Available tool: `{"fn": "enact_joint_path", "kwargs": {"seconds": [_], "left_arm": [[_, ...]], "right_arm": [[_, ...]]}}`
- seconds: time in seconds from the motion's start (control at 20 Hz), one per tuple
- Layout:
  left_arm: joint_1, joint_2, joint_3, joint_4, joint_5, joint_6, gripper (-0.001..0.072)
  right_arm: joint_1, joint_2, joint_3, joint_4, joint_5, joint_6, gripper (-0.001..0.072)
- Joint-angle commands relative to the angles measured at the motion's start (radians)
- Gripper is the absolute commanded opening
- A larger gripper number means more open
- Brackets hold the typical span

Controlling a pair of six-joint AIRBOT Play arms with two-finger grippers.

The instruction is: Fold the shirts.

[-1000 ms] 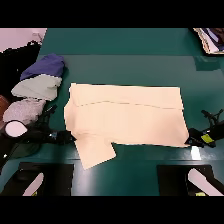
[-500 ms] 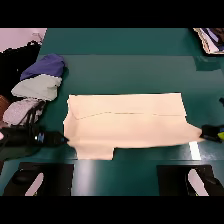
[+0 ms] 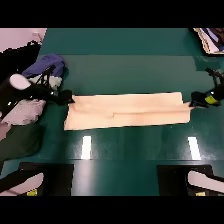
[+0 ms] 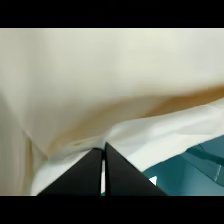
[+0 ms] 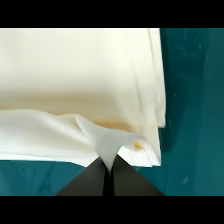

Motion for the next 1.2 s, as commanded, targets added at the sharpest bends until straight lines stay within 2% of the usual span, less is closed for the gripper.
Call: {"fn": "enact_joint_path", "kwargs": {"seconds": [0.0, 0.1, 0.15, 0.2, 0.25, 0.3, 0.55, 0.6, 0.65, 0.7, 0.8, 1.0, 1.05, 1.15], "left_arm": [[0.001, -0.190, 0.160, 0.002, 0.082, 0.010, 0.0022], [0.001, -0.219, 0.192, 0.002, 0.114, 0.009, 0.0023], [0.001, -0.219, 0.193, 0.002, 0.133, 0.009, 0.0025], [0.001, -0.219, 0.193, 0.003, 0.140, 0.009, 0.0203], [0.001, -0.219, 0.194, 0.003, 0.132, 0.008, 0.0474], [0.001, -0.219, 0.203, 0.011, 0.102, 0.010, 0.0545], [-0.003, -0.215, 0.285, 0.044, -0.131, 0.009, 0.0523], [-0.005, -0.215, 0.285, 0.040, -0.152, 0.010, 0.0302], [-0.011, -0.216, 0.285, 0.039, -0.159, 0.011, 0.0055], [-0.019, -0.216, 0.285, 0.039, -0.157, 0.014, 0.0031], [-0.043, -0.216, 0.285, 0.032, -0.142, 0.018, 0.0031], [-0.123, -0.217, 0.285, 0.032, -0.077, 0.017, 0.0022], [-0.144, -0.220, 0.285, 0.029, -0.065, 0.015, 0.0021], [-0.189, -0.238, 0.285, 0.024, -0.044, -0.002, 0.0022]], "right_arm": [[0.011, -0.182, 0.148, 0.110, -0.022, 0.001, 0.0017], [0.011, -0.246, 0.215, 0.133, -0.023, 0.001, 0.0043], [0.009, -0.273, 0.243, 0.154, -0.023, 0.001, 0.0248], [-0.003, -0.296, 0.269, 0.175, -0.016, -0.002, 0.0406], [-0.018, -0.313, 0.289, 0.205, -0.005, -0.024, 0.0414], [-0.031, -0.318, 0.298, 0.225, 0.016, -0.047, 0.0414], [-0.152, -0.314, 0.259, 0.232, 0.124, -0.126, 0.0415], [-0.180, -0.311, 0.220, 0.232, 0.122, -0.134, 0.0447], [-0.204, -0.311, 0.178, 0.233, 0.122, -0.149, 0.0539], [-0.225, -0.311, 0.126, 0.233, 0.110, -0.166, 0.0548], [-0.258, -0.316, 0.038, 0.263, 0.072, -0.204, 0.0548], [-0.264, -0.362, -0.056, 0.444, 0.024, -0.267, 0.0542], [-0.251, -0.374, -0.063, 0.465, 0.017, -0.277, 0.0516], [-0.209, -0.391, -0.049, 0.467, 0.011, -0.292, 0.0323]]}}
